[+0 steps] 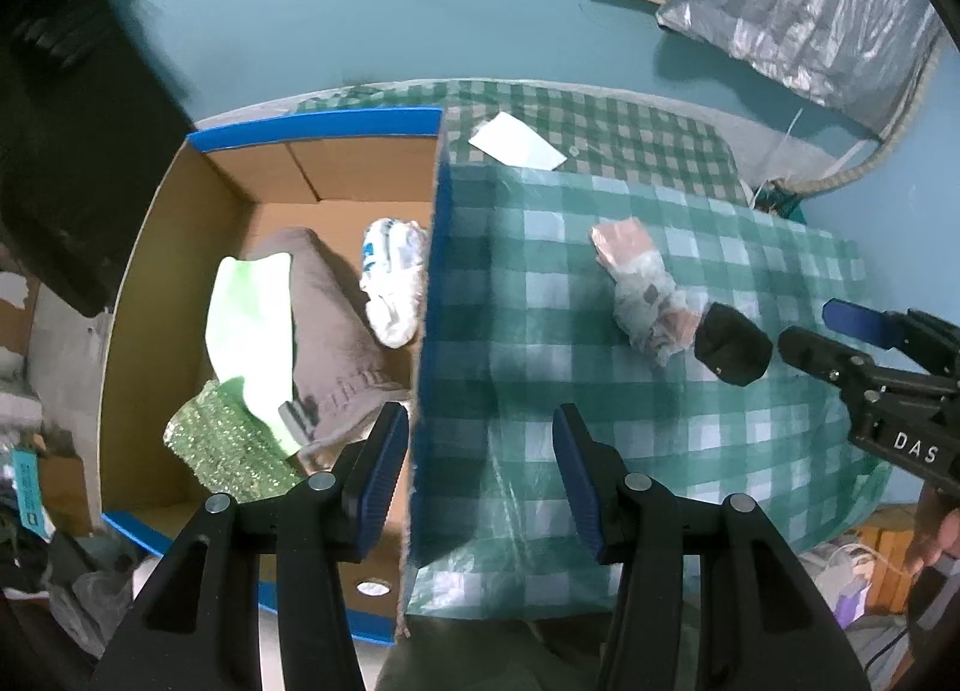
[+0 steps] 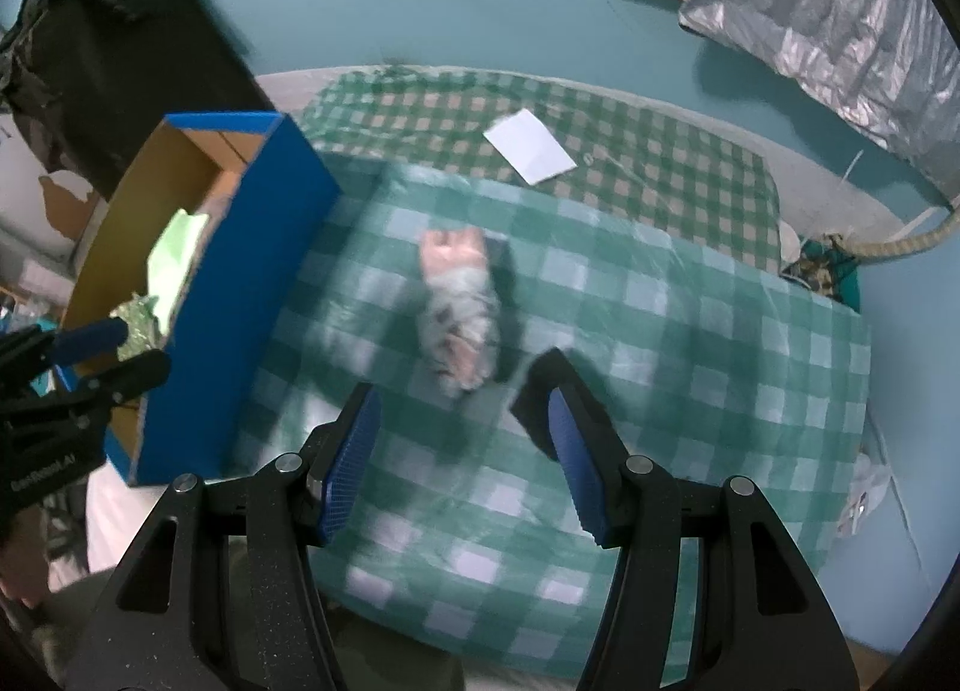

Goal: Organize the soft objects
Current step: 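Move both tools back over the wrapped bundle and black sock, then grasp the black sock with the right tool and lift it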

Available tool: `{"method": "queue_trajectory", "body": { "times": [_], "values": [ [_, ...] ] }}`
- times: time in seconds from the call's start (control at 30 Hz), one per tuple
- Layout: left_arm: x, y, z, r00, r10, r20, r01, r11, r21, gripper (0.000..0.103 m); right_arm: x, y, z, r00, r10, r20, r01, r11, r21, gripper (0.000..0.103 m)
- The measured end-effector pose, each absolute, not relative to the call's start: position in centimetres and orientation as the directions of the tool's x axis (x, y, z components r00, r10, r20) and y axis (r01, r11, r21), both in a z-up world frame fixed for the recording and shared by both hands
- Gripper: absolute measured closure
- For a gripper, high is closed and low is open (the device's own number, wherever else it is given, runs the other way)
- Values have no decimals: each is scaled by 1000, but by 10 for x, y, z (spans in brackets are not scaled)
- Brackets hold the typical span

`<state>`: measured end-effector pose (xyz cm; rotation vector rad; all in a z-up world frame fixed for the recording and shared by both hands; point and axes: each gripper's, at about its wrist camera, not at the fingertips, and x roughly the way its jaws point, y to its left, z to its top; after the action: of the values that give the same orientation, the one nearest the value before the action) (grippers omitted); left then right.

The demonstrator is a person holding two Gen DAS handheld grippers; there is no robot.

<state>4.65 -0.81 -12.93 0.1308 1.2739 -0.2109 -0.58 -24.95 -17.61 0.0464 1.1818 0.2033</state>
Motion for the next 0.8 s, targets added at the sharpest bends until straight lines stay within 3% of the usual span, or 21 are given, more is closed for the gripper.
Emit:
{"method": "queue_trajectory", "body": {
  "times": [0.8],
  "values": [
    [63, -78, -198, 238, -43, -970, 381, 923, 52, 52, 22, -268, -265, 226, 147, -963, -348, 936, 61, 45]
  ]
}}
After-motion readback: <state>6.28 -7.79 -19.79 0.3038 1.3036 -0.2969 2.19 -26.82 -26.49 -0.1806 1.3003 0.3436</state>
